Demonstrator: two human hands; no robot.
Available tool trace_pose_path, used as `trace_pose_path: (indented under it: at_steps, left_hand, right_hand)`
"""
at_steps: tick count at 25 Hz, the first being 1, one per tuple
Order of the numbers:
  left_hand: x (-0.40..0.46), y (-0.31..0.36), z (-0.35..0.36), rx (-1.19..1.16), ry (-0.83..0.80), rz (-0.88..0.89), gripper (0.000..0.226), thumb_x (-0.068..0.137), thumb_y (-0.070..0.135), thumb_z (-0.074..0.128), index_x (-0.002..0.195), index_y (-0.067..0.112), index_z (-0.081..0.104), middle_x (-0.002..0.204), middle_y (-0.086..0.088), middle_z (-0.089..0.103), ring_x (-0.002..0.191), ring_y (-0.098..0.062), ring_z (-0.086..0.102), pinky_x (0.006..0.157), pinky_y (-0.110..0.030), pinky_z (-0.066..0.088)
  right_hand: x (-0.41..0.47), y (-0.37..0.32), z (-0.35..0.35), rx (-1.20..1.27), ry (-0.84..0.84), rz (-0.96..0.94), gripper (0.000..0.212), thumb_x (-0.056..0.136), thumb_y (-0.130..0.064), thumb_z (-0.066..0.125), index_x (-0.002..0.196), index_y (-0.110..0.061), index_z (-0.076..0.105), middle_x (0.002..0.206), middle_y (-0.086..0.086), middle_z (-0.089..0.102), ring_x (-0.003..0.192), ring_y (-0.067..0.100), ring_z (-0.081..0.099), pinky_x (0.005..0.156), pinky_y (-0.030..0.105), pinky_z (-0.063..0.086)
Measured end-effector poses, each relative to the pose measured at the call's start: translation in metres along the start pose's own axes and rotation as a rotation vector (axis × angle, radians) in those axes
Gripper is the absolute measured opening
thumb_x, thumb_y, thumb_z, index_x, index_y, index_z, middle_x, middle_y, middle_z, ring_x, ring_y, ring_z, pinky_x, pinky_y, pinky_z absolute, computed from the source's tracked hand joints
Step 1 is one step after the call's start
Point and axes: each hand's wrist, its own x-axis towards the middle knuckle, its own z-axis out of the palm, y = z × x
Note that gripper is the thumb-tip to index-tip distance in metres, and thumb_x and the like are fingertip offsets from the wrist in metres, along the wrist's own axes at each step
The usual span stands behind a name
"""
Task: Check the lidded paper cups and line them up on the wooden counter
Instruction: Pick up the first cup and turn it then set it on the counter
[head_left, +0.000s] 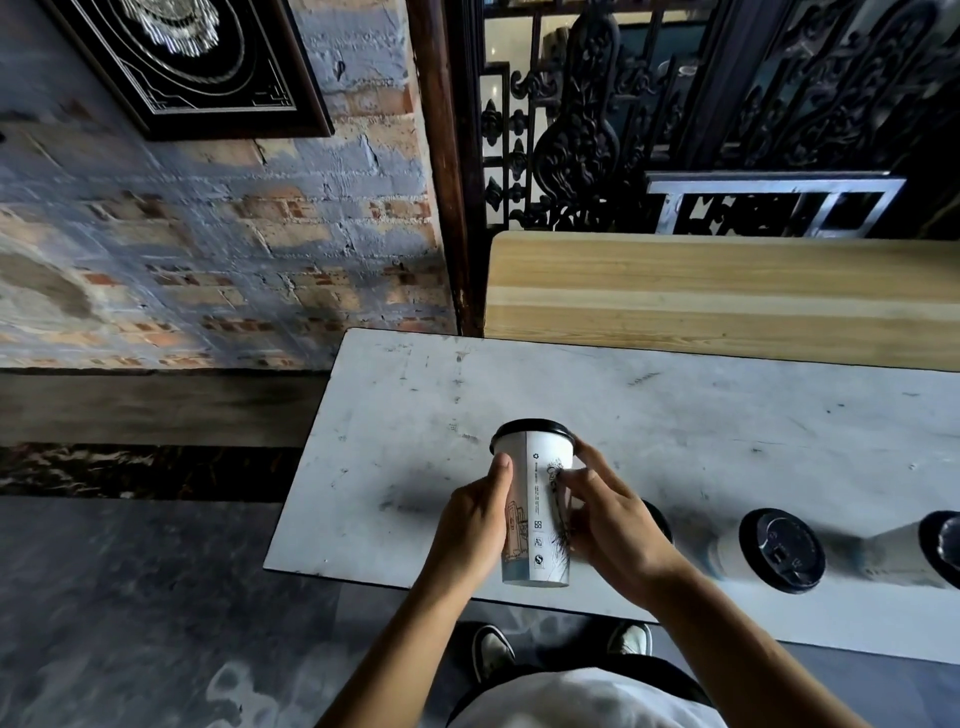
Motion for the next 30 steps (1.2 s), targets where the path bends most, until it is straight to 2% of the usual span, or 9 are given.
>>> trace_pose_path:
  at_steps: [2,4,6,10,14,17,22,27,30]
  left_hand:
    - [0.000,-0.001,0.001,-0.039,0.082,0.051,0.052,0.095,0.066,0.041,0.065,0.024,0.054,0.055,0.012,0.059,0.054,-0.004,0.056,0.059,-0.031,0.048]
    - [-0.003,-0.005,0.002,-0.119,0.226,0.161,0.027,0.094,0.054,0.056,0.098,0.029,0.063,0.075,0.010,0.067,0.067,-0.003,0.063,0.068,-0.034,0.056]
    - [-0.006,-0.009,0.000,-0.098,0.369,0.357,0.029,0.094,0.038,0.069,0.115,0.022,0.059,0.082,0.009,0.065,0.074,-0.005,0.065,0.069,-0.020,0.053]
    - [-0.004,-0.008,-0.006,0.057,0.431,0.655,0.017,0.099,0.014,0.063,0.112,0.023,0.072,0.094,0.005,0.062,0.081,-0.006,0.063,0.070,-0.012,0.049]
    - [-0.008,-0.006,-0.008,-0.045,0.367,0.632,0.018,0.098,0.021,0.062,0.108,0.023,0.077,0.100,0.002,0.062,0.087,-0.015,0.067,0.072,-0.023,0.056]
    - [-0.012,-0.010,-0.007,-0.101,0.370,0.609,0.026,0.093,0.039,0.068,0.111,0.020,0.073,0.105,0.001,0.063,0.087,-0.015,0.069,0.074,-0.026,0.058]
    - [-0.014,-0.017,-0.006,-0.125,0.367,0.583,0.025,0.089,0.034,0.074,0.110,0.021,0.073,0.108,0.001,0.064,0.087,-0.016,0.070,0.072,-0.018,0.056]
    - [-0.010,-0.022,-0.007,-0.035,0.367,0.664,0.020,0.094,0.004,0.068,0.100,0.019,0.080,0.098,-0.001,0.064,0.086,-0.015,0.069,0.069,-0.026,0.056]
    - [-0.009,-0.020,-0.006,-0.081,0.369,0.621,0.022,0.096,0.005,0.066,0.101,0.021,0.079,0.097,0.000,0.068,0.087,-0.018,0.070,0.070,-0.036,0.059]
  right_hand:
    - [-0.003,-0.003,0.002,-0.027,0.038,-0.004,0.045,0.106,-0.016,0.050,0.146,-0.036,0.051,0.111,0.025,0.072,0.089,0.034,0.068,0.086,0.045,0.056]
    - [-0.002,-0.004,0.001,-0.071,0.063,-0.012,0.054,0.104,-0.018,0.057,0.154,-0.029,0.044,0.121,0.039,0.064,0.099,0.045,0.066,0.099,0.050,0.051]
    - [-0.004,-0.004,0.000,-0.071,0.054,-0.029,0.058,0.103,-0.021,0.060,0.157,-0.019,0.040,0.128,0.032,0.068,0.120,0.050,0.065,0.113,0.063,0.044]
    - [-0.008,-0.010,0.004,-0.075,-0.027,-0.115,0.046,0.097,-0.033,0.068,0.139,-0.015,0.062,0.124,0.026,0.074,0.120,0.052,0.065,0.105,0.069,0.048]
    - [-0.003,-0.010,0.004,-0.111,-0.078,-0.171,0.037,0.100,-0.037,0.061,0.135,-0.026,0.067,0.121,0.019,0.076,0.108,0.034,0.072,0.095,0.056,0.057]
    - [0.002,-0.006,0.001,-0.049,-0.007,-0.162,0.034,0.110,-0.022,0.047,0.139,-0.022,0.065,0.119,0.009,0.080,0.103,0.023,0.076,0.085,0.040,0.062]
    - [0.001,-0.002,-0.002,-0.043,0.053,-0.120,0.032,0.111,-0.017,0.045,0.131,-0.027,0.068,0.118,0.015,0.079,0.099,0.031,0.076,0.086,0.047,0.061]
    - [-0.003,-0.005,-0.003,-0.064,0.041,-0.111,0.032,0.106,-0.014,0.055,0.135,-0.003,0.064,0.122,0.019,0.076,0.109,0.031,0.070,0.097,0.046,0.053]
    - [-0.004,-0.010,-0.006,-0.127,-0.028,-0.165,0.048,0.098,-0.024,0.068,0.117,0.018,0.056,0.100,0.022,0.061,0.096,0.030,0.052,0.085,0.045,0.039]
